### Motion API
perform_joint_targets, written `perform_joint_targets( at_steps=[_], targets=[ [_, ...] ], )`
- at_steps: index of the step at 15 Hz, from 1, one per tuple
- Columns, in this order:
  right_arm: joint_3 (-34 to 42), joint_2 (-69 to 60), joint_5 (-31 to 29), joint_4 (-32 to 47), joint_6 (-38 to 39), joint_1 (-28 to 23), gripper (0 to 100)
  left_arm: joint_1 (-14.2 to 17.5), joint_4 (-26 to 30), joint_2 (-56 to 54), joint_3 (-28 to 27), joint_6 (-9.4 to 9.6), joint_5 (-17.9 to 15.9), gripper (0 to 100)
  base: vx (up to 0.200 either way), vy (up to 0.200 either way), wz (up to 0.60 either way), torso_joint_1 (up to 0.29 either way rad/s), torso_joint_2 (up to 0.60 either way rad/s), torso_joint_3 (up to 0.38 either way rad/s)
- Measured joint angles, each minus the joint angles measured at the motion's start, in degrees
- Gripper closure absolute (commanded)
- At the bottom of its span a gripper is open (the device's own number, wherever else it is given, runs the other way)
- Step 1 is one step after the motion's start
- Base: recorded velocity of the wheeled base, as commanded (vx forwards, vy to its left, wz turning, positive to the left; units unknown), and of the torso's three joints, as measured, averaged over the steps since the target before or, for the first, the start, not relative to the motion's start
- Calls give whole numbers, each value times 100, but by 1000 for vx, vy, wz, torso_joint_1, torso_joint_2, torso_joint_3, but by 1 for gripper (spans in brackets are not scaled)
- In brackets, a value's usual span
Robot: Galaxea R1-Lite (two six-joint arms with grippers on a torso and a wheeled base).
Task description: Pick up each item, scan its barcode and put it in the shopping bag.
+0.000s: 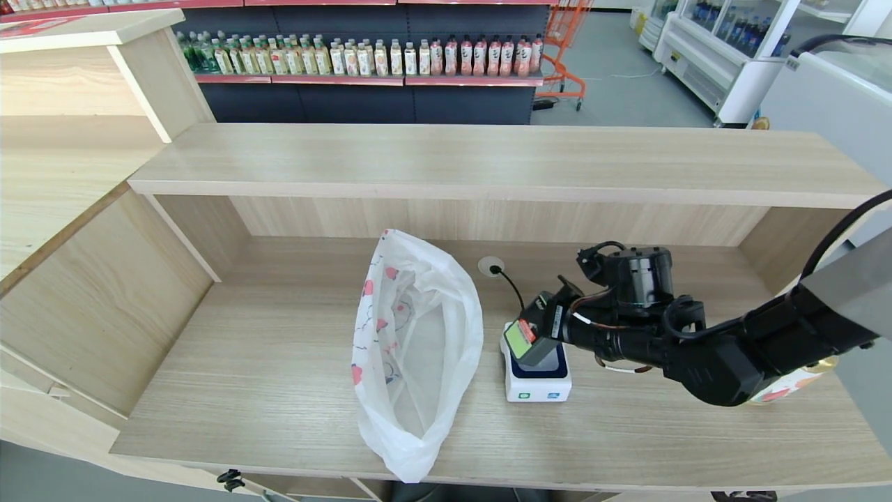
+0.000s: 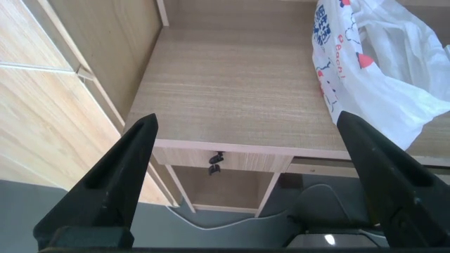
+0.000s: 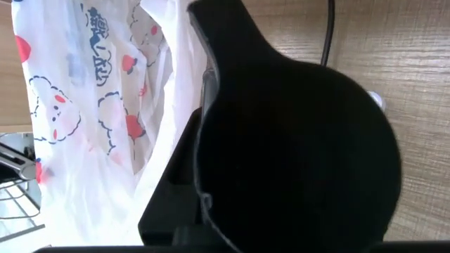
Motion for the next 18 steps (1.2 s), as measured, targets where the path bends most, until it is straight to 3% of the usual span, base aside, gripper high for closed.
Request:
perform_joint_targets(
  at_steps=[4, 7, 8, 14, 18],
  targets=[
    [-130, -631, 11, 490, -116, 143, 100, 0, 0, 0, 0, 0, -2, 0, 0, 0, 0, 0, 0, 0],
    [-128, -1665, -666, 1953, -1818, 252, 100, 0, -2, 0, 0, 0, -2, 0, 0, 67, 0, 1, 1, 1],
    [-84, -1897, -806, 2119, -1966, 263, 100, 0, 0, 0, 0, -6, 0, 0, 0, 200, 0, -2, 12, -2],
    [-312, -2122, -236, 2141, -1591, 297, 100, 0, -2, 0, 0, -4, 0, 0, 0, 200, 0, 4, 1, 2],
    [-872, -1335, -260, 1942, -1824, 333, 100, -5, -2, 0, 0, -9, 0, 0, 0, 0, 0, 0, 0, 0]
  ],
)
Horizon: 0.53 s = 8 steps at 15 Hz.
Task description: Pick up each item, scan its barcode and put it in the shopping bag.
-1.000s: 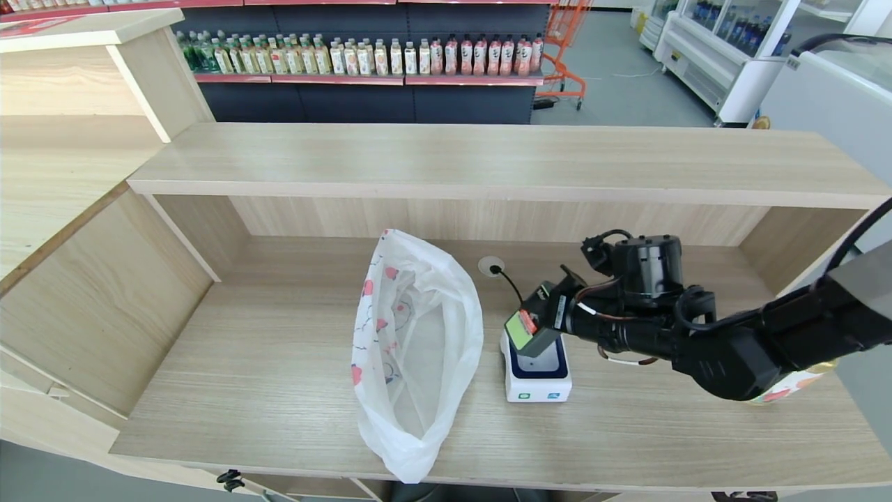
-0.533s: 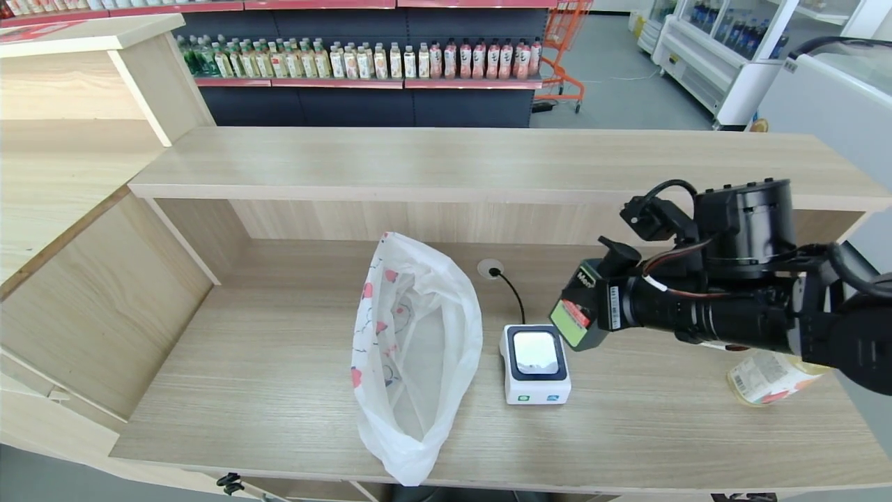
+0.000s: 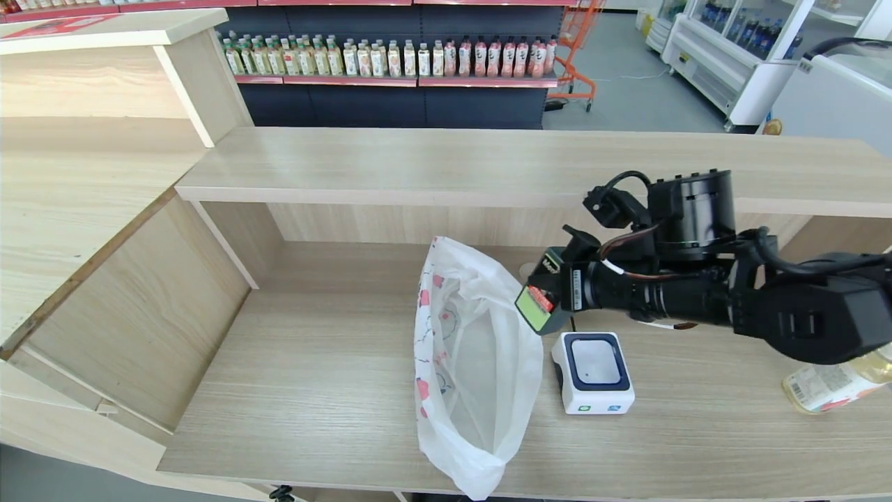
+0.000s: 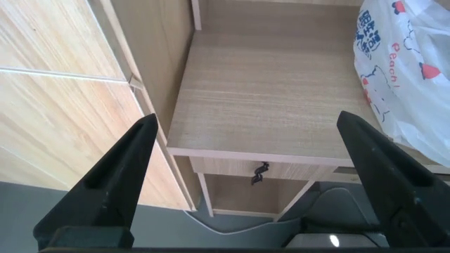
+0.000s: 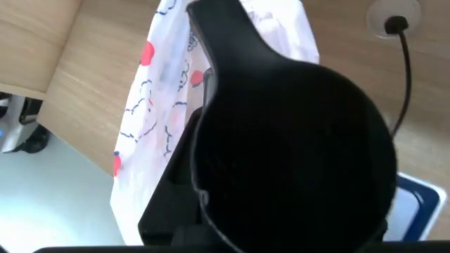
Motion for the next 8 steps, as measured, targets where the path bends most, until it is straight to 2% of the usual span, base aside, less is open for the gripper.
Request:
perform_joint_targets(
  at_steps=[3, 8],
  targets=[
    [-549, 827, -9, -369, -479, 52, 100, 5, 2, 0, 0, 0, -2, 0, 0, 0, 0, 0, 0, 0],
    [-1133, 1725, -11, -447, -1148, 328, 100, 5, 2, 0, 0, 0, 0, 0, 0, 0, 0, 0, 0, 0]
  ],
)
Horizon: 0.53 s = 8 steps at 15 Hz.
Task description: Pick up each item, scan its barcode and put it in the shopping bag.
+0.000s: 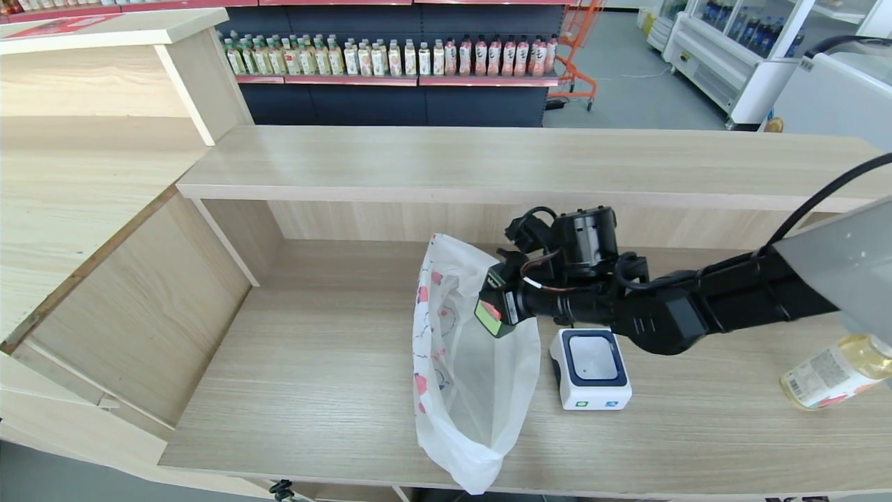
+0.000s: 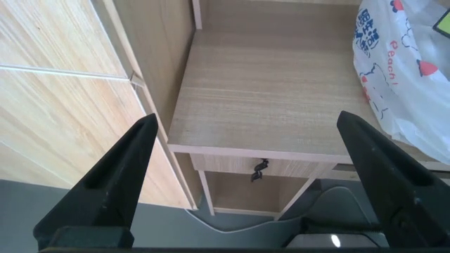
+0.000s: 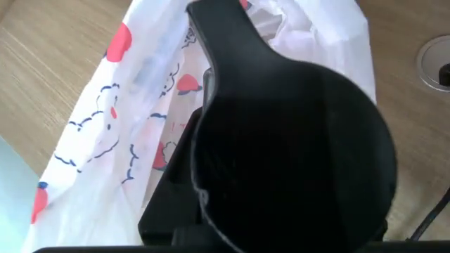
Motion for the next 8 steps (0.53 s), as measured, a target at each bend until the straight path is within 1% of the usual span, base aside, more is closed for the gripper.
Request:
perform_joint_targets(
  at_steps=[3, 8],
  targets=[
    [-288, 395, -37, -29, -277, 17, 100, 0, 0, 0, 0, 0, 0, 0, 0, 0, 0, 0, 0, 0],
    [-664, 872, -118, -29, -358, 234, 100, 0, 0, 0, 0, -5, 0, 0, 0, 0, 0, 0, 0, 0]
  ],
)
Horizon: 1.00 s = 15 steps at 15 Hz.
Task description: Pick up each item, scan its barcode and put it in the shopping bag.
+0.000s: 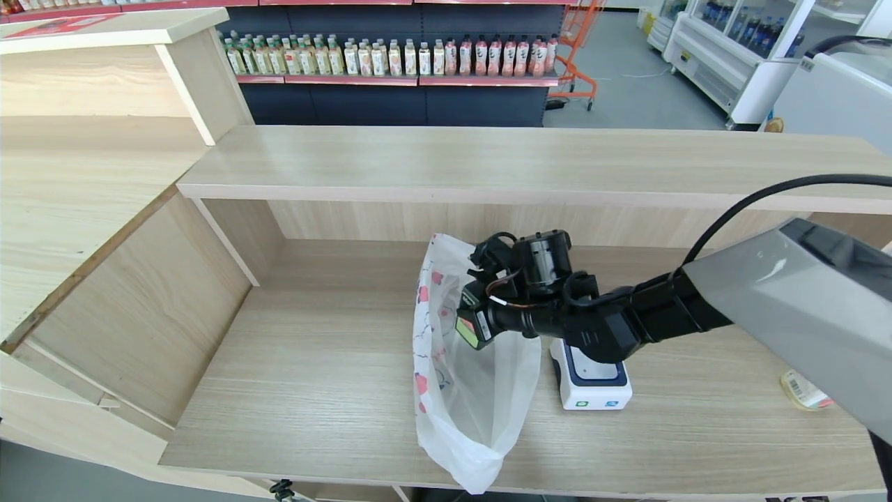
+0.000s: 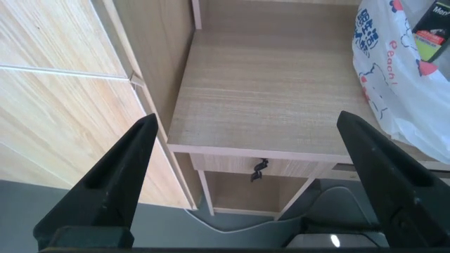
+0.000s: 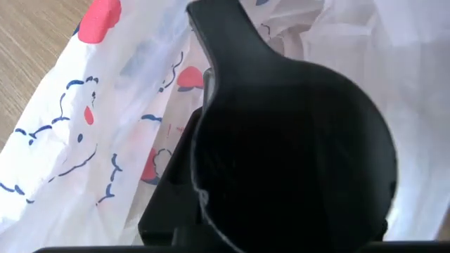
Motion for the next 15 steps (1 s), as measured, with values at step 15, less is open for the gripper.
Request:
perform_joint_targets(
  at_steps=[15],
  targets=[
    [366, -1805, -533, 842, 1766, -802, 0, 0, 0, 0, 0, 2, 0, 0, 0, 0, 0, 0, 0, 0]
  ],
)
